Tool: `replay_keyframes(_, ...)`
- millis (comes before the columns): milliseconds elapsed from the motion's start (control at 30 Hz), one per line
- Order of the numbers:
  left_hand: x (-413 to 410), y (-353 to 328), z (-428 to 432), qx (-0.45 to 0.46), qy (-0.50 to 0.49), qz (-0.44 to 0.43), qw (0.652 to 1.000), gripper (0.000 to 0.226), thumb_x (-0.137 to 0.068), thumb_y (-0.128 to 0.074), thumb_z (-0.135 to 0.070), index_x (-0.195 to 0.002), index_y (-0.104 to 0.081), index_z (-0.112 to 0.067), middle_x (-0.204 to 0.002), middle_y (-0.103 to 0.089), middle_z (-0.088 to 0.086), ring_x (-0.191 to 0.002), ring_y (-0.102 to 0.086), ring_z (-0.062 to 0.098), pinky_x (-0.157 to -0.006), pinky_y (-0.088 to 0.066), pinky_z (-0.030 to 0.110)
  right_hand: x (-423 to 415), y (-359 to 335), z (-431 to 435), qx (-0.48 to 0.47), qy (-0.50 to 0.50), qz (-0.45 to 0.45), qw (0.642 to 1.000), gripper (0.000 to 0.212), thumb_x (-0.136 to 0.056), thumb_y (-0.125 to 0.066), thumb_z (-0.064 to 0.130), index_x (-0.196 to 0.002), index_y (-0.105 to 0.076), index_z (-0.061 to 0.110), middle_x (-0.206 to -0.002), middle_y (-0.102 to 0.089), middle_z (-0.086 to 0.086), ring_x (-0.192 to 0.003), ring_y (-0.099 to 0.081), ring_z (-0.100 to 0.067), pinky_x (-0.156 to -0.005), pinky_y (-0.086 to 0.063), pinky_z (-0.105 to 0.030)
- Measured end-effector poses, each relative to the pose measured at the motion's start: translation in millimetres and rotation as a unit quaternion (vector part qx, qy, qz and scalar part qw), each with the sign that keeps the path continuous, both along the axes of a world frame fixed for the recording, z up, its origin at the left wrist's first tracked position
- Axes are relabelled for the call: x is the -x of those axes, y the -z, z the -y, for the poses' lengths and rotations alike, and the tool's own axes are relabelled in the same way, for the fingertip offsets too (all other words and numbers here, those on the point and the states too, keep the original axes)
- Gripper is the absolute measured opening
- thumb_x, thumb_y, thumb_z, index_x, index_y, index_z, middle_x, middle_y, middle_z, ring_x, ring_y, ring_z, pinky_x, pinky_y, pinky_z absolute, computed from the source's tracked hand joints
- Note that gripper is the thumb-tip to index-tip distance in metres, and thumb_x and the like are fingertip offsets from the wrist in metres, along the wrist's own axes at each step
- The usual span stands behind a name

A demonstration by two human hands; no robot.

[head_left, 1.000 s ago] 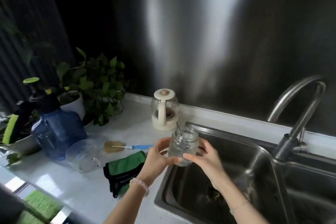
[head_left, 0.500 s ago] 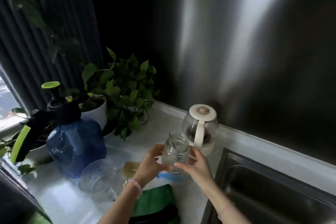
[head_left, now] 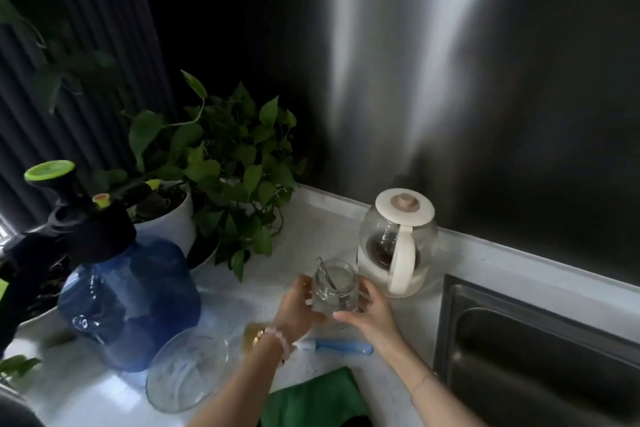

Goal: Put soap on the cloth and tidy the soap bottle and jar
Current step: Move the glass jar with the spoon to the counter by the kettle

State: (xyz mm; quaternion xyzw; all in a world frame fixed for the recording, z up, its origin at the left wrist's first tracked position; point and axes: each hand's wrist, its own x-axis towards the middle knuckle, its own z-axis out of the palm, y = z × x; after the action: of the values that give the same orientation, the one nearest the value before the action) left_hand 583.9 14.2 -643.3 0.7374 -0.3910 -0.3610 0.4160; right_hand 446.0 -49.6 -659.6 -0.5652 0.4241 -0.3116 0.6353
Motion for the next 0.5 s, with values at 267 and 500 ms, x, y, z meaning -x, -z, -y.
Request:
replay_keyframes(267,-0.7,-2.8,4.4,-0.012,0.004,-0.006,1.000,0.073,-0.059,-0.078,0.008,-0.121,-0.041,0.000,-0.116,-0.055,0.010,-0.109,-0.054,0.024,-0.090,-0.049,0.033,-3.5,5.4,6.1,0.007,-0.007,0.007,1.000,0.070,-0.048,-0.082,-0.009,-0.099,-0.054,0.030,-0.109,-0.062,0.005,-0.111,-0.058,-0.024,-0.103,-0.044,-0.049)
replay_keyframes(500,0.6,-6.1,2.1,-0.027,0.012,0.025,0.999,0.073,-0.063,-0.077,0.003,-0.126,-0.040,-0.002,-0.127,-0.054,0.012,-0.117,-0.052,0.024,-0.092,-0.046,0.027,-2.4,2.7,4.5,0.018,-0.024,-0.008,1.000,0.072,-0.055,-0.079,-0.010,-0.109,-0.048,0.026,-0.112,-0.059,0.003,-0.115,-0.055,-0.023,-0.106,-0.042,-0.043)
